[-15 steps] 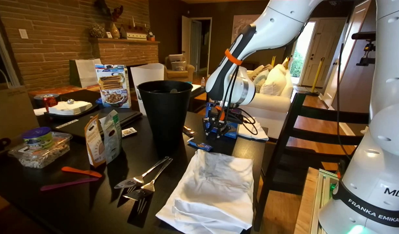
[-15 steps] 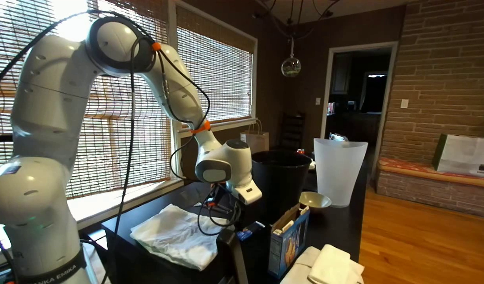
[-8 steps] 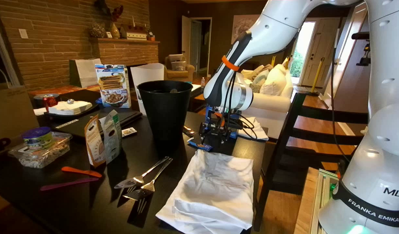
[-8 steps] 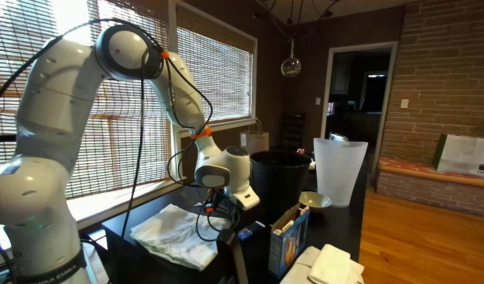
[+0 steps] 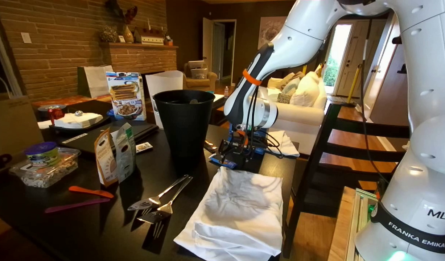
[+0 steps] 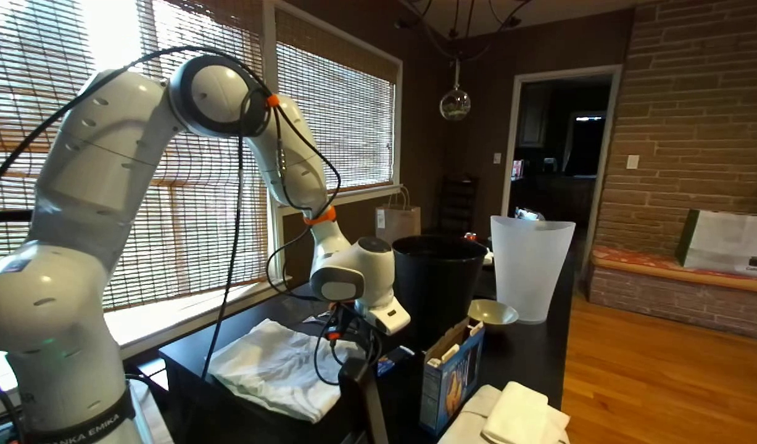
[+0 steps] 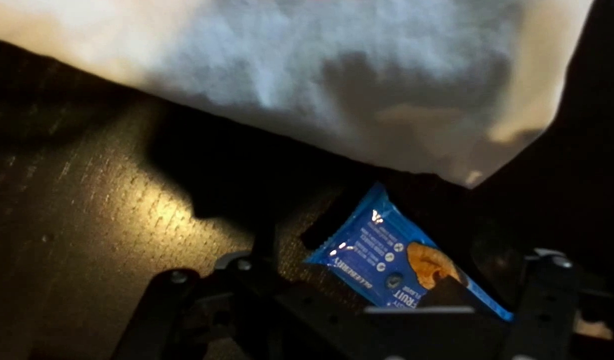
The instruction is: Put the candy bar into the box
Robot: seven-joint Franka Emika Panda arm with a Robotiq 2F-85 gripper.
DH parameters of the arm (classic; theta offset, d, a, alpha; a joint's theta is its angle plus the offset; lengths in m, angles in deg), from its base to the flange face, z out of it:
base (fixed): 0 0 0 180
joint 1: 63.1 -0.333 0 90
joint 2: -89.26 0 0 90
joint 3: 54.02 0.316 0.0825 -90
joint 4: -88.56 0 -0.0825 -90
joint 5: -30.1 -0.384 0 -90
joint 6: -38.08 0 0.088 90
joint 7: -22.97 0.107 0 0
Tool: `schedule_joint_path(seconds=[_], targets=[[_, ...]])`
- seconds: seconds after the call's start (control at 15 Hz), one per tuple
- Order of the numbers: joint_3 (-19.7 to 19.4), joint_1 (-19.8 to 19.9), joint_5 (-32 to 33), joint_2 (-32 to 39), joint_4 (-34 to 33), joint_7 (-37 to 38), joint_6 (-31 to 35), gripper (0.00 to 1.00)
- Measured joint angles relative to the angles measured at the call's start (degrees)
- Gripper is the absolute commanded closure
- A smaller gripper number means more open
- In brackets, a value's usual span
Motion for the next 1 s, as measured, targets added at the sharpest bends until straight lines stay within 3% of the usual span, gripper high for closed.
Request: schedule_joint_path(seconds=[0.67, 1.0], targets=[[-0.7, 0.0, 0.0, 1.4, -1.6, -0.5, 0.4, 0.97], [-1.5, -0.7, 0.0, 1.2, -2.1, -0.3, 0.4, 0.99]])
